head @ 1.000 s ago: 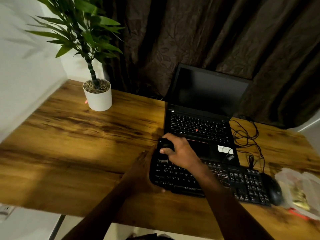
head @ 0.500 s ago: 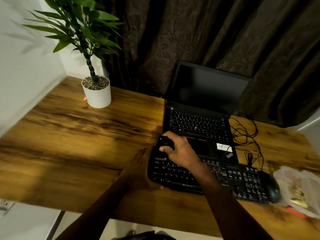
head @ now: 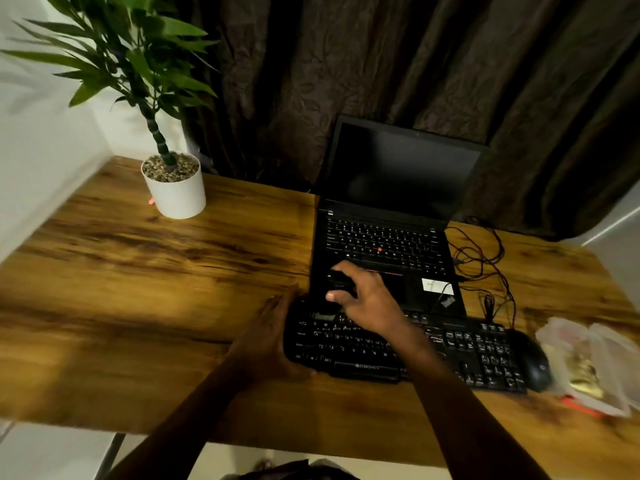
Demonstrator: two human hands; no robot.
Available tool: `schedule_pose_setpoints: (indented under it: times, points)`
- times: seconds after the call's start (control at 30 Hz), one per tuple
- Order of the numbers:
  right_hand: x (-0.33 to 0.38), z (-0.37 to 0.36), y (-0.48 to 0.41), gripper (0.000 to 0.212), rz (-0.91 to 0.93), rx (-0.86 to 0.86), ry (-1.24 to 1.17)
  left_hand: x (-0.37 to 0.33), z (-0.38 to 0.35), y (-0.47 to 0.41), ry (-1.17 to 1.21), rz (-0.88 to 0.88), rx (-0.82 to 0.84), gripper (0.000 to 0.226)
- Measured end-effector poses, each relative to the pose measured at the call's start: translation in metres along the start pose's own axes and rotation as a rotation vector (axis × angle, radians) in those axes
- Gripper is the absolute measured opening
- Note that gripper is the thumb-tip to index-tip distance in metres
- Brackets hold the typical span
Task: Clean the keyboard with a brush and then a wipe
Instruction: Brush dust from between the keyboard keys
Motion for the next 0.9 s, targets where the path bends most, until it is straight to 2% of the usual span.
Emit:
schedule_pose_setpoints:
  times: [0.23,0.43,0.53,0.77,0.9]
  points:
    - [-0.019,0.031,0.015,0.029,-0.001,-0.021,0.097,0.007,-0.005,0.001,0.096,0.077,0.046,0.154]
    - [-0.003,0.01,0.01,0.028,0.032,-0.003,-0.044,-0.001,0.001,-0.001,0.09,0.053,0.029,0.147]
    - [-0.012,0.019,0.013,0.029,-0.006,-0.003,-0.074,0.004,-0.003,0.0,0.088,0.066,0.049,0.151]
    - [-0.031,0.044,0.022,0.031,-0.04,-0.042,0.064,0.008,-0.006,0.002,0.1,0.099,0.077,0.156]
    - [-0.023,0.031,0.021,0.028,-0.022,-0.044,-0.067,0.01,-0.007,0.002,0.086,0.127,0.079,0.156]
Point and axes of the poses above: each hand's wrist, its own y-axis away from the middle knuckle, its own z-axis out of the back of the hand, x = y × z, the point moved 9 cm from there along -y, towards the middle knuckle, and after that the axes turned 11 degrees about -z, right-handed, at the moved point
